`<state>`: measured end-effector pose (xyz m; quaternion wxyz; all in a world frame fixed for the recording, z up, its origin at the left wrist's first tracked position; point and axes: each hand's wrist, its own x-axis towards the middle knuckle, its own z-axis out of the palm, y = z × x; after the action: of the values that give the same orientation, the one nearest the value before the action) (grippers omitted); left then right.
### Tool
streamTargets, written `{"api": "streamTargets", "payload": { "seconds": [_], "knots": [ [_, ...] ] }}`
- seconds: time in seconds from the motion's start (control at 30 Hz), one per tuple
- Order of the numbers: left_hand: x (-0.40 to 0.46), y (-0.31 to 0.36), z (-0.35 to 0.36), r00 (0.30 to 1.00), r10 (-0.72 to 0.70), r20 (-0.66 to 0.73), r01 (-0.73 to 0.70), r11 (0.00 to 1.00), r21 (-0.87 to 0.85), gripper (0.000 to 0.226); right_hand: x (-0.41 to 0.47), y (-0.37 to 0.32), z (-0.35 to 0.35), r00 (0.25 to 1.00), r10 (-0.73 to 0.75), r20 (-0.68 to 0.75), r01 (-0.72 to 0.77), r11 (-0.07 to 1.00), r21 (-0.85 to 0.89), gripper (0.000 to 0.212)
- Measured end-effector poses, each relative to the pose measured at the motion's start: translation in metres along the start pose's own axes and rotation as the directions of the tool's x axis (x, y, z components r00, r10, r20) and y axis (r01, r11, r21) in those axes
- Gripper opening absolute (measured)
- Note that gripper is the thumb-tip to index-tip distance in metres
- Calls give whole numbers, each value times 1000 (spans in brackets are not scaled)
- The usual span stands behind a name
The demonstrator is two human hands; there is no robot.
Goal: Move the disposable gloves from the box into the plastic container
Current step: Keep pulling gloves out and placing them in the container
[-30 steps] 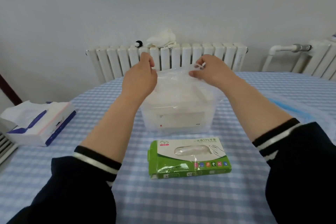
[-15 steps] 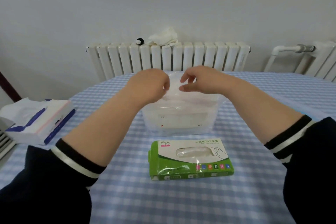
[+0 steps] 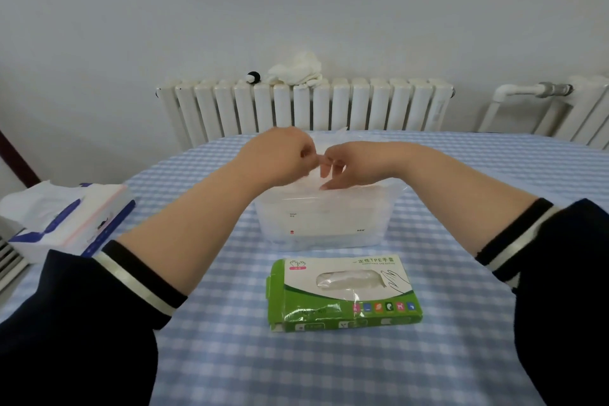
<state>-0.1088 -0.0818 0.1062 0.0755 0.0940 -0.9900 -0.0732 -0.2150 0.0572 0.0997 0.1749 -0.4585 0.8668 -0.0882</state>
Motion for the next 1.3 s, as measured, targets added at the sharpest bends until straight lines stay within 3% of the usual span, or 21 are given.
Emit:
{"api": "streamTargets", "payload": {
  "seconds": [0.13, 0.27, 0.33, 0.47, 0.63, 0.73, 0.87, 1.0, 1.07, 1.13, 1.2, 1.3],
  "knots": [
    [4, 2, 4, 930, -77, 360, -33, 956, 292, 35, 19, -4, 8, 992, 56, 114, -40, 989, -144, 46],
    [18, 0, 8, 844, -148, 516, -22, 951, 308, 42, 41, 8, 16, 955, 214, 206, -182, 970, -161, 46],
    [21, 2, 10, 796, -181, 577, -21, 945, 325, 45, 51, 16, 22, 922, 340, 185, -330, 940, -83, 64],
    [26, 1, 26, 830, -263, 492, 83, 930, 357, 43, 63, 24, 32, 904, 373, 208, -373, 927, -37, 77],
    [21, -1, 31, 814, -329, 479, 183, 928, 325, 58, 53, 26, 25, 920, 306, 247, -282, 951, -128, 64],
    [18, -4, 26, 830, -265, 491, 76, 925, 371, 55, 31, 13, 11, 914, 265, 308, -201, 953, -224, 17],
    [16, 2, 11, 802, -174, 571, -10, 952, 305, 39, -6, 0, -24, 977, 134, 165, -115, 986, -121, 34],
    [7, 0, -21, 895, -56, 443, -53, 972, 230, 49, -44, 2, -51, 996, 65, -61, -56, 990, 129, 15],
    [-3, -2, -32, 961, -15, 278, -37, 982, 183, 55, -58, 2, -52, 976, 66, -208, -23, 979, 203, 13],
    [-16, -1, -36, 1000, 8, 17, -9, 995, 101, 46, -70, -1, -45, 943, 45, -329, 42, 967, 252, 13],
    [-33, 3, -33, 981, 37, -192, -55, 995, -86, 30, -83, -9, -33, 950, -17, -313, 120, 942, 315, 11],
    [-65, 12, -26, 972, 80, -220, -170, 888, -428, 11, -97, -23, -2, 988, -140, -57, 151, 921, 358, 4]
  ]
}}
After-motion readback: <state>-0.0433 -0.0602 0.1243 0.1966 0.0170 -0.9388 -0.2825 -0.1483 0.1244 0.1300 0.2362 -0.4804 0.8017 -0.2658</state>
